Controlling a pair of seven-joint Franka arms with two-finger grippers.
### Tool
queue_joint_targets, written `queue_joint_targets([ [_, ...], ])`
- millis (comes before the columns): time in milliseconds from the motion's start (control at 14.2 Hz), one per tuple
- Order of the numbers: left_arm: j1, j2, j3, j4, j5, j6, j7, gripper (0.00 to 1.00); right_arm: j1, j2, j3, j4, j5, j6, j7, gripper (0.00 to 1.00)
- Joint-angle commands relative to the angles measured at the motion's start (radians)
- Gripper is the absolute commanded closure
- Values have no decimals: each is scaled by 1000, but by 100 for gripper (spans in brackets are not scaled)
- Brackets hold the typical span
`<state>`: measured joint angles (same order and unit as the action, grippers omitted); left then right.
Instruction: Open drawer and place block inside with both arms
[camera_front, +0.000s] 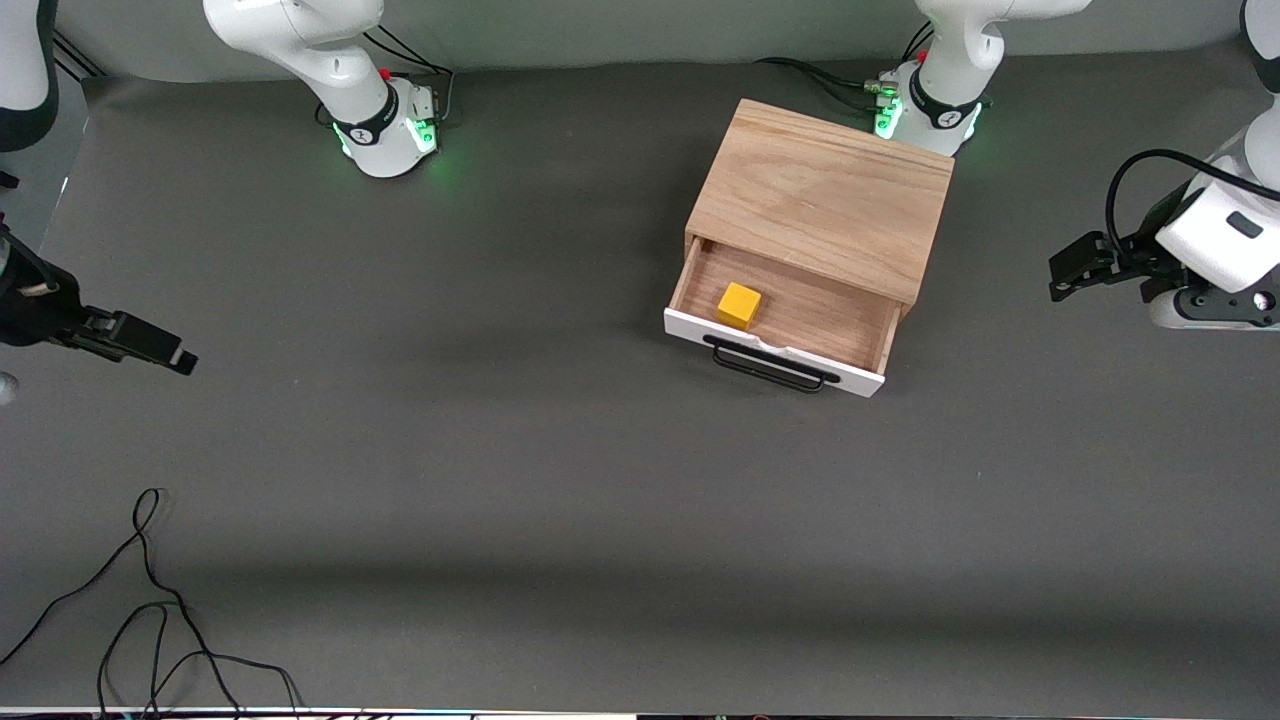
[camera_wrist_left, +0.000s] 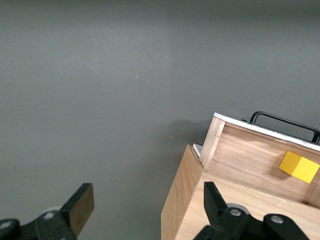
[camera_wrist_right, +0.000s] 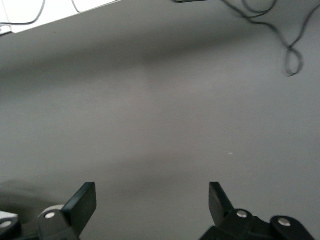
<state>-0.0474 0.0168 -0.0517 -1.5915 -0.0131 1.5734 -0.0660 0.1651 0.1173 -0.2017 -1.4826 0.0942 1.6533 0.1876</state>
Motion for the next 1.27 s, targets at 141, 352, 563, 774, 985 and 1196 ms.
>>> queue_joint_targets([
  [141, -11, 0, 1, 10, 5, -7, 2, 2, -181, -33, 229, -47, -77, 42, -33, 0],
  [352, -8, -6, 1, -1, 5, -3, 5, 2, -200, -39, 268, -54, -85, 39, -33, 0],
  [563, -9, -9, 1, -5, 5, -16, 3, 2, -200, -48, 277, -56, -85, 17, -39, 0],
  [774, -3, -4, 3, 2, 5, -19, 9, 2, -223, -47, 292, -48, -76, -1, -33, 0],
  [985, -11, -6, 3, -1, 7, -18, 6, 2, -223, -47, 304, -36, -71, -23, -14, 0],
  [1196, -11, -6, 1, -1, 5, -18, 6, 2, -223, -45, 306, -35, -71, -35, -23, 0],
])
